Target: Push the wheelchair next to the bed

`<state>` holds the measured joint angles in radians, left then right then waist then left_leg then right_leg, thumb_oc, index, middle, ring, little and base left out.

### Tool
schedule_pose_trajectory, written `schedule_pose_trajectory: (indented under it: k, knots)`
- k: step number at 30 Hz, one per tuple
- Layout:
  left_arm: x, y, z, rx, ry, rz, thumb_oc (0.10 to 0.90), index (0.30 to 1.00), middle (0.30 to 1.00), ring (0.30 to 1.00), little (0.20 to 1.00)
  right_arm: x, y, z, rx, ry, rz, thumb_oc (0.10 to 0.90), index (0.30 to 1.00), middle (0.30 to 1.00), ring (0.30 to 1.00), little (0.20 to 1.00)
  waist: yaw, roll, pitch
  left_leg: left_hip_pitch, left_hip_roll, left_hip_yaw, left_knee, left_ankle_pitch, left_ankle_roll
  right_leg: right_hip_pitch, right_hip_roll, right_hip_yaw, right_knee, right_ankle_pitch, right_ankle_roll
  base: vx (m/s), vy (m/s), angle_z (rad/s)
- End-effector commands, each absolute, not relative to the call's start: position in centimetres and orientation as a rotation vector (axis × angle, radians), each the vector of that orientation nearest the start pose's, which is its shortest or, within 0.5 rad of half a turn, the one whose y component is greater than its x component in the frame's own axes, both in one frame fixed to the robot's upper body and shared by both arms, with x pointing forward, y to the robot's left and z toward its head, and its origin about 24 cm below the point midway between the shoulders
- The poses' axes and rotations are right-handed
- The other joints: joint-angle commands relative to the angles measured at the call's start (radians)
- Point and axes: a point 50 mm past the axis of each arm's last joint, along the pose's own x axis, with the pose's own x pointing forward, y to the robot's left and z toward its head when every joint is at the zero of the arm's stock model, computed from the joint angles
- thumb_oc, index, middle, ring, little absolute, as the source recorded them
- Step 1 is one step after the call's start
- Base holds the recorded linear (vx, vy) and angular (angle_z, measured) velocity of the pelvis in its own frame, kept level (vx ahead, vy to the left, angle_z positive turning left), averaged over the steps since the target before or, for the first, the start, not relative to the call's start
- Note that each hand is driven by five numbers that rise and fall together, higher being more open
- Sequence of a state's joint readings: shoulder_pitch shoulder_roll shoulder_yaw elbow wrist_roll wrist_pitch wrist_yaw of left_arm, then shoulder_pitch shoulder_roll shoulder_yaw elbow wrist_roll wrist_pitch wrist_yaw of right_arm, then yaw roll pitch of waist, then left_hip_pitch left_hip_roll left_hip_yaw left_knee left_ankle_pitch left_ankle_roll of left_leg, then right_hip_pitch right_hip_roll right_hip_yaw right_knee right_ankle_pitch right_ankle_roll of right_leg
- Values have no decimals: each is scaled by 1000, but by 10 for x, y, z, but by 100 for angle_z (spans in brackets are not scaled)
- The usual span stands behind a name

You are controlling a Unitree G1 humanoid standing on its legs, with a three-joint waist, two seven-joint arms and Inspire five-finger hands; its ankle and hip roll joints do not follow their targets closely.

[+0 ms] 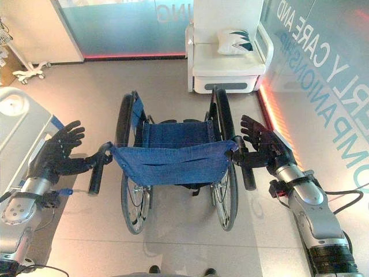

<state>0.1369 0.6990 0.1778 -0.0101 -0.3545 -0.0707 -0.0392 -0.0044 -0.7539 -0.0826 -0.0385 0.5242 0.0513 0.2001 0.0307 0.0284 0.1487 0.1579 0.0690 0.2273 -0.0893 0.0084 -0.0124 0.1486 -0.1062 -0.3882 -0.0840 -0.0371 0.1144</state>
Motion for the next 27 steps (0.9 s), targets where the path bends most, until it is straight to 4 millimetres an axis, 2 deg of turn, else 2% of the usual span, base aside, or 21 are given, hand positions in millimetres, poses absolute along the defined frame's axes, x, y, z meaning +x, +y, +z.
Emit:
schedule_pose_trajectory:
  k: [1, 2, 3, 9, 11, 17, 20, 24, 27]
  knots:
    - [226, 325, 161, 665, -205, 163, 800, 900, 900, 900, 900, 254, -279, 163, -320, -218, 165, 800, 900, 900, 900, 900, 8, -39, -69, -34, -18, 37, 12, -6, -31, -28, -19, 4, 47, 37, 21, -33, 3, 5]
    - [225, 329, 160, 748, -153, 164, 800, 900, 900, 900, 900, 252, -282, 160, -386, -174, 141, 800, 900, 900, 900, 900, 4, -39, -67, -35, -19, 37, 12, -6, -31, -31, -19, 6, 48, 38, 22, -31, 4, 6]
    - [225, 330, 160, 758, -133, 150, 800, 900, 900, 900, 900, 252, -286, 159, -432, -147, 118, 800, 900, 900, 900, 900, 2, -38, -66, -36, -19, 38, 12, -5, -31, -31, -19, 7, 48, 38, 23, -32, 4, 4]
    - [231, 321, 151, 724, -61, 57, 800, 900, 900, 900, 900, 252, -305, 146, -643, -10, -8, 800, 900, 900, 900, 900, -5, -36, -63, -34, -17, 45, 11, -2, -32, -34, -19, 9, 50, 43, 30, -5, 0, -2]
    - [239, 313, 142, 687, -24, 21, 800, 900, 900, 900, 900, 256, -310, 144, -739, 4, -111, 800, 900, 900, 900, 900, -9, -34, -61, -31, -18, 44, 11, -3, -30, -35, -17, 16, 52, 42, 30, -12, 2, -6]
    - [257, 299, 124, 619, 12, 30, 800, 900, 900, 900, 900, 269, -308, 140, -806, 15, -253, 800, 900, 900, 900, 900, -15, -28, -56, -24, -20, 45, 12, -6, -24, -38, -14, 34, 57, 41, 30, 0, 5, -2]
    - [262, 294, 118, 590, 28, 19, 800, 900, 900, 900, 900, 272, -305, 134, -815, 37, -268, 800, 900, 900, 900, 900, -18, -26, -54, -22, -21, 45, 15, -9, -22, -38, -13, 42, 59, 39, 30, 5, 11, -8]
    - [267, 289, 118, 561, 5, 31, 800, 900, 900, 900, 900, 276, -302, 125, -816, 77, -281, 800, 900, 900, 900, 900, -17, -25, -52, -22, -23, 46, 17, -10, -19, -41, -13, 48, 62, 37, 28, 3, 7, -4]
    - [269, 288, 125, 534, -50, 75, 800, 900, 900, 900, 900, 278, -303, 117, -810, 142, -272, 800, 900, 900, 900, 900, -17, -26, -52, -21, -25, 49, 18, -11, -18, -40, -13, 50, 62, 37, 27, 0, 0, 0]
